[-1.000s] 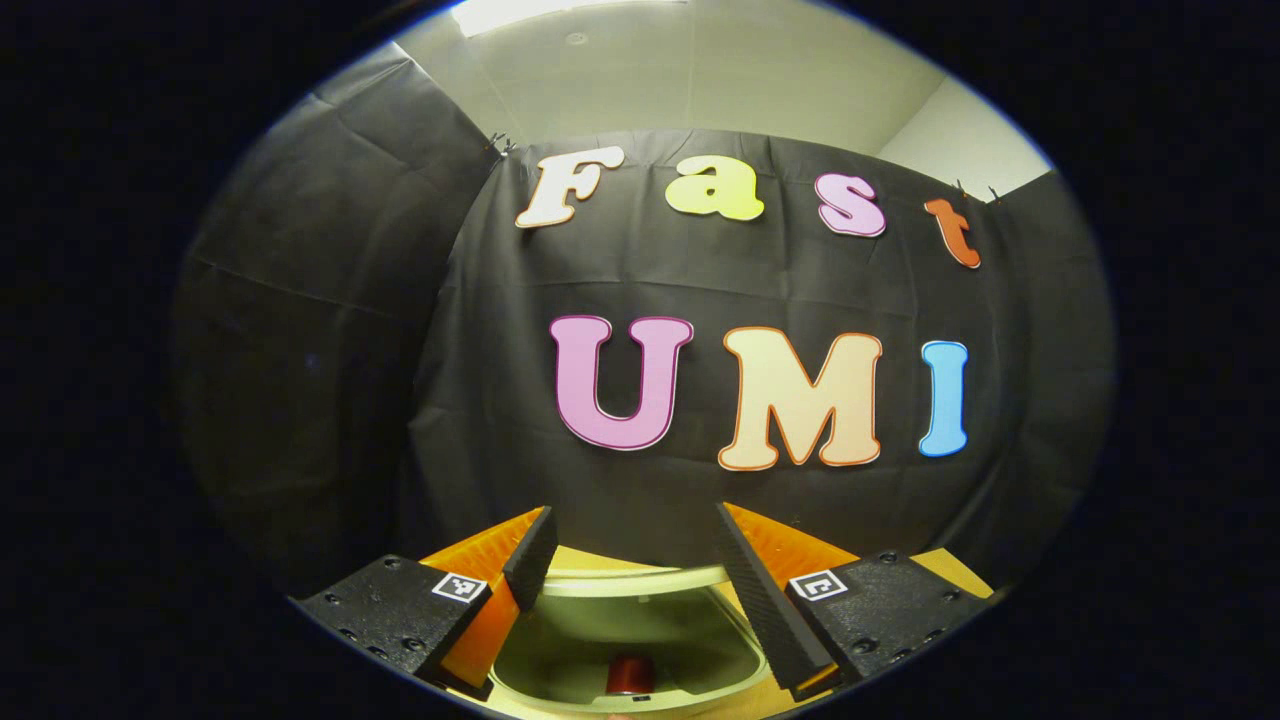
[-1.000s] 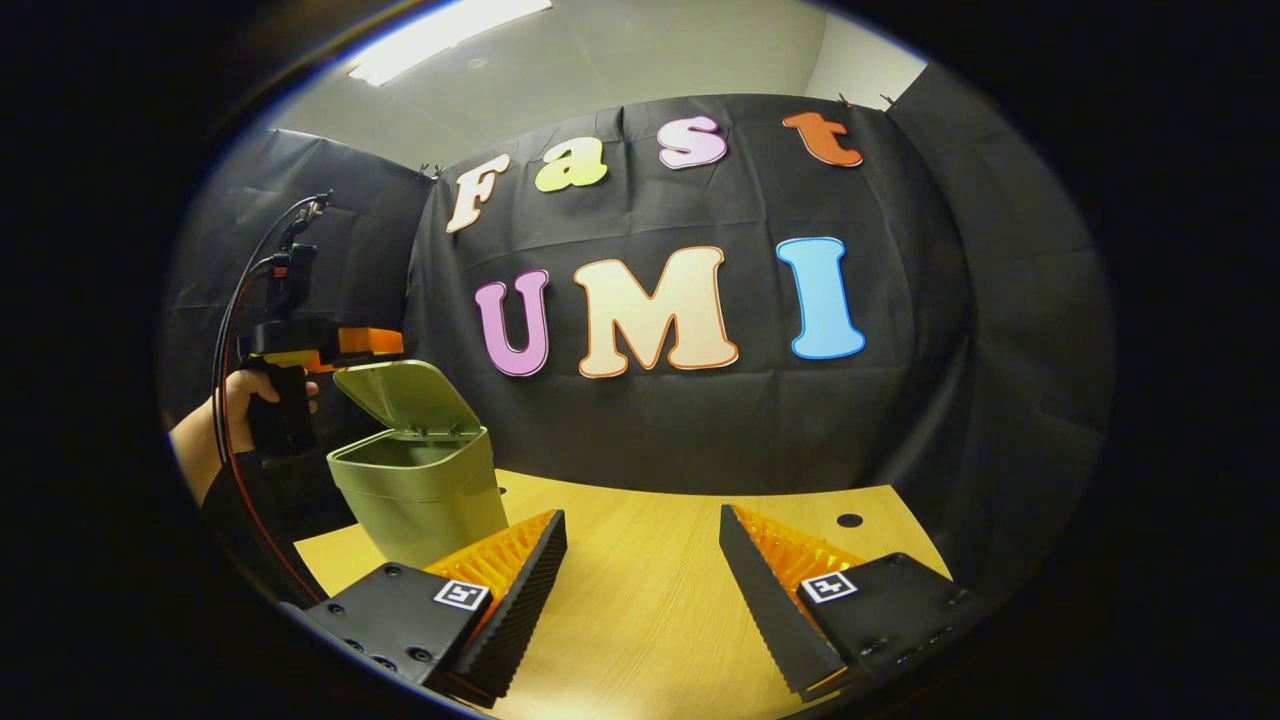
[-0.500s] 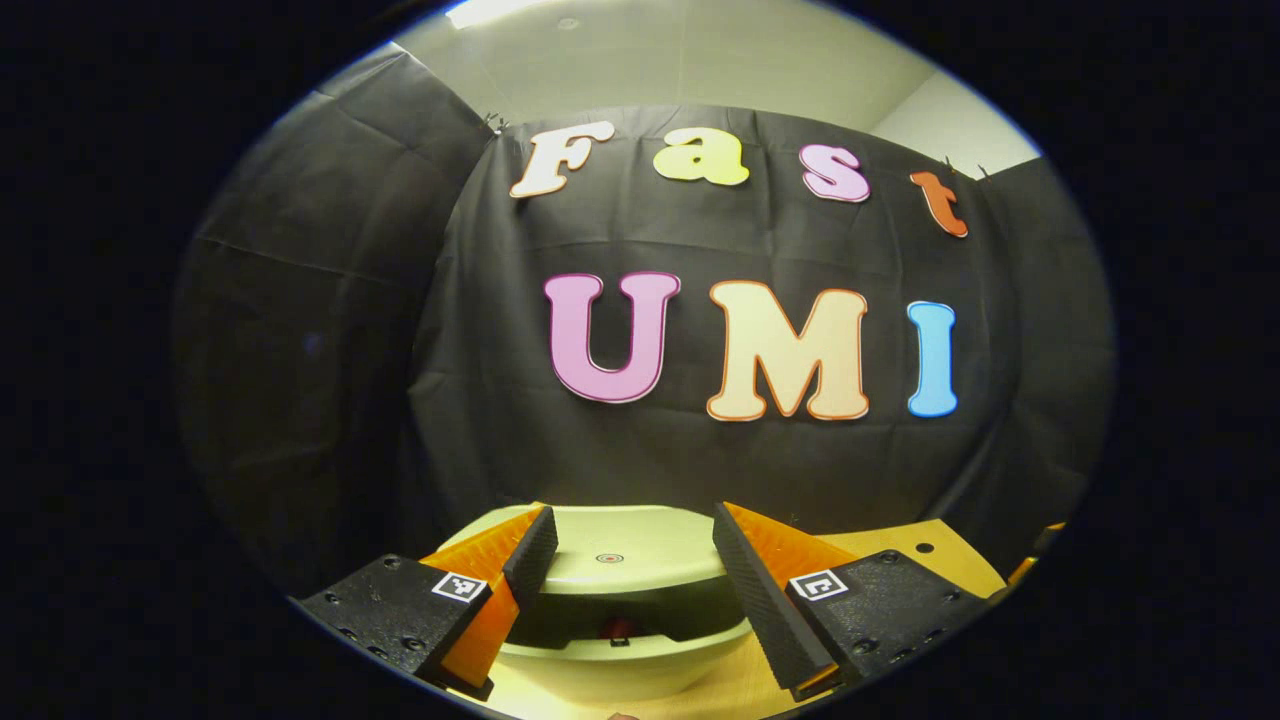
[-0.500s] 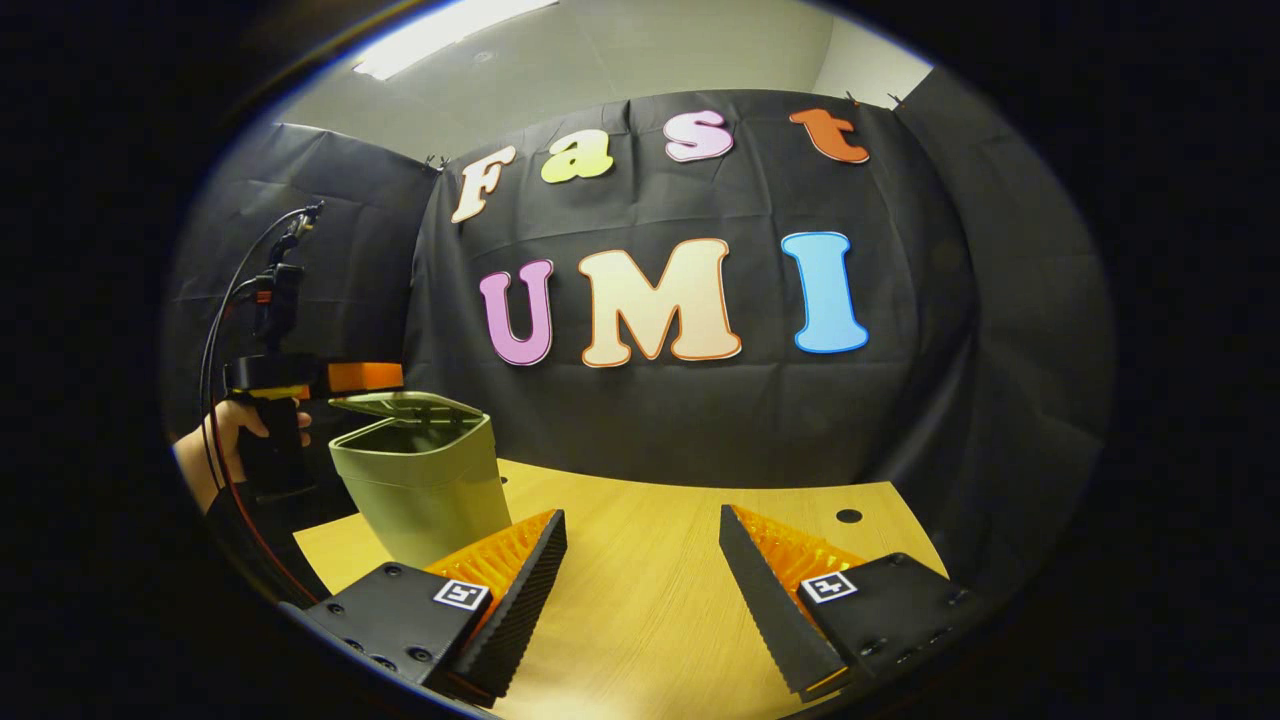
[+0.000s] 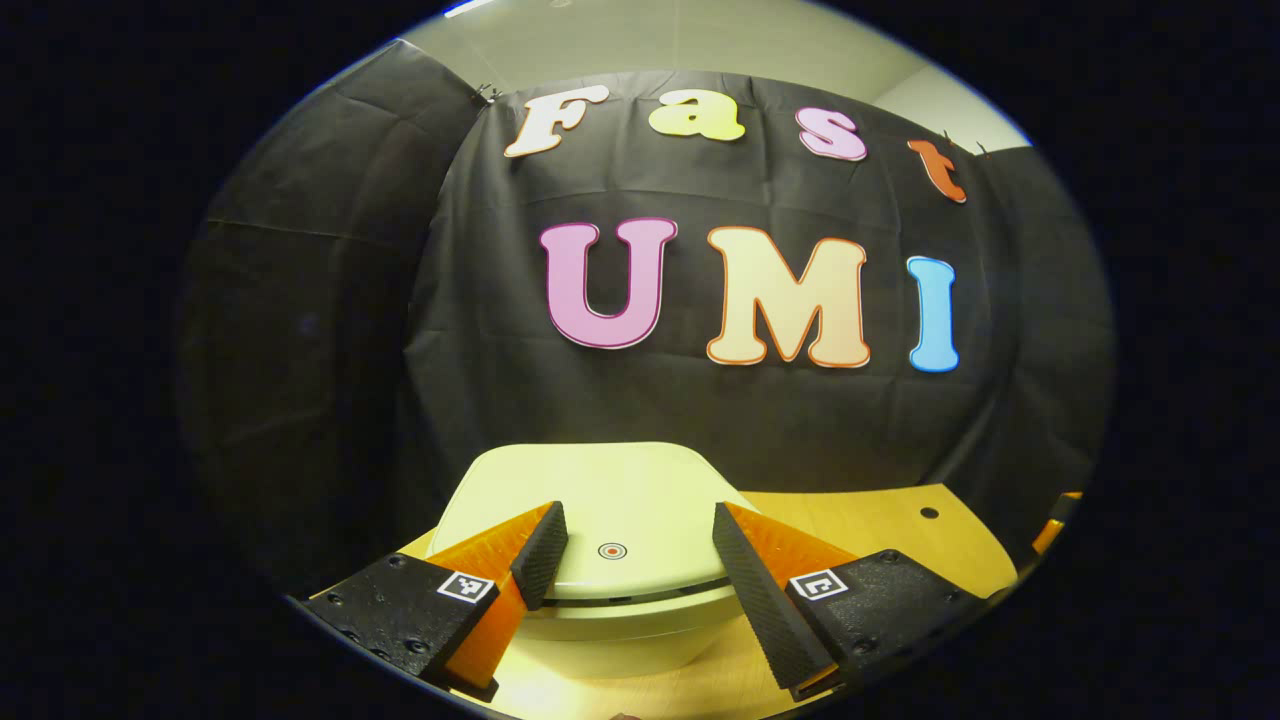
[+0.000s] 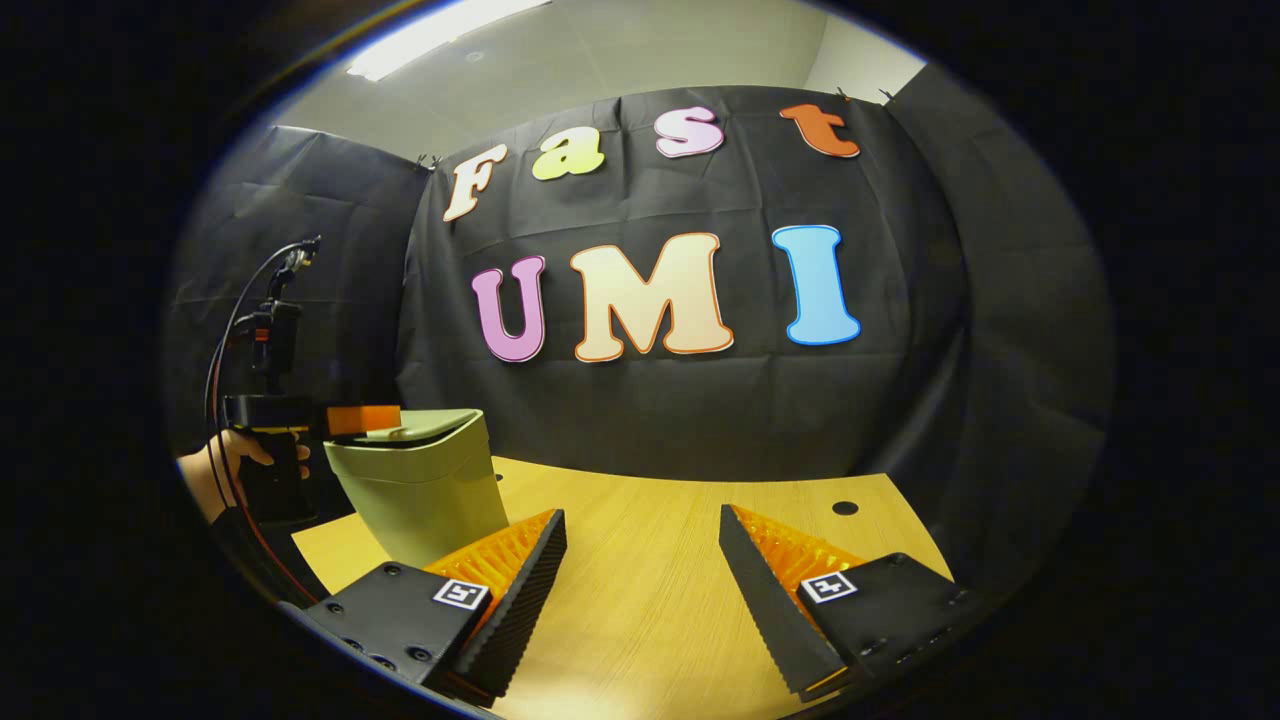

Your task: Press the lid of the desktop garbage bin to open it, pick up the crumpled paper on the desktop and throw it into the bin, then pick up the pop can on the desktop and drop it into the bin, and finally close the garbage bin lid.

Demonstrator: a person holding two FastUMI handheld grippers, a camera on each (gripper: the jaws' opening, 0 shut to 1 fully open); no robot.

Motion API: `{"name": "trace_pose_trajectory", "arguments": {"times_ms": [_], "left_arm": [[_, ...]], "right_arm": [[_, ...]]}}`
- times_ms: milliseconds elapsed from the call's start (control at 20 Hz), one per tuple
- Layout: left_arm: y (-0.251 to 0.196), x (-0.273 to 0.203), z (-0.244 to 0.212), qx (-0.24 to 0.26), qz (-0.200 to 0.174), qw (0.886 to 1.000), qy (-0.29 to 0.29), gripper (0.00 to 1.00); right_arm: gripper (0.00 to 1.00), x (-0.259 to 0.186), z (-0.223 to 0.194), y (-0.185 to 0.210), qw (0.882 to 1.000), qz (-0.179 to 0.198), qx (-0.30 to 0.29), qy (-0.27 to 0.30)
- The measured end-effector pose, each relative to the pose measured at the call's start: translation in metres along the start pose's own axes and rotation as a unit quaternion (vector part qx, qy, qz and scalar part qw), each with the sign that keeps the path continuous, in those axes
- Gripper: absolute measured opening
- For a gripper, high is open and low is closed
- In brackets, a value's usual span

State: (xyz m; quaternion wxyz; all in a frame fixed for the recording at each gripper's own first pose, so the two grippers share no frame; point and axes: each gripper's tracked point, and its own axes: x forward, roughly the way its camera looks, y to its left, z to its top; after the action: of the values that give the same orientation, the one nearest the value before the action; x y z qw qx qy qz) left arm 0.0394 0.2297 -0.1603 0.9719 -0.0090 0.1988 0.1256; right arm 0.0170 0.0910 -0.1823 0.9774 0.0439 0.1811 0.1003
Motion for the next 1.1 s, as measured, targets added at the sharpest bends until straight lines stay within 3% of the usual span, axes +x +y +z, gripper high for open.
{"name": "trace_pose_trajectory", "arguments": {"times_ms": [400, 500, 700, 850, 950, 1100], "left_arm": [[-0.001, 0.0, -0.01, 0.044, 0.001, 0.999, 0.013, 0.92], [-0.001, 0.001, -0.014, -0.001, -0.005, 1.0, 0.02, 0.92], [-0.008, -0.004, 0.0, 0.013, -0.015, 0.999, -0.034, 0.94], [-0.023, -0.013, 0.005, -0.016, -0.022, 0.998, -0.051, 0.95], [-0.046, -0.028, 0.016, -0.036, -0.033, 0.996, -0.07, 0.93], [-0.087, -0.055, 0.043, -0.046, -0.055, 0.99, -0.122, 0.92]], "right_arm": [[0.97, 0.0, -0.011, 0.001, 1.0, 0.005, 0.022, 0.008], [0.97, -0.001, -0.011, 0.005, 0.999, 0.014, 0.028, 0.008], [0.96, -0.005, 0.006, -0.002, 0.999, 0.006, 0.035, -0.01], [0.97, -0.013, 0.035, -0.021, 0.999, -0.012, 0.028, -0.044], [0.93, -0.024, 0.051, -0.034, 0.998, -0.02, 0.027, -0.062], [0.97, -0.041, 0.077, -0.061, 0.995, -0.036, 0.007, -0.096]]}}
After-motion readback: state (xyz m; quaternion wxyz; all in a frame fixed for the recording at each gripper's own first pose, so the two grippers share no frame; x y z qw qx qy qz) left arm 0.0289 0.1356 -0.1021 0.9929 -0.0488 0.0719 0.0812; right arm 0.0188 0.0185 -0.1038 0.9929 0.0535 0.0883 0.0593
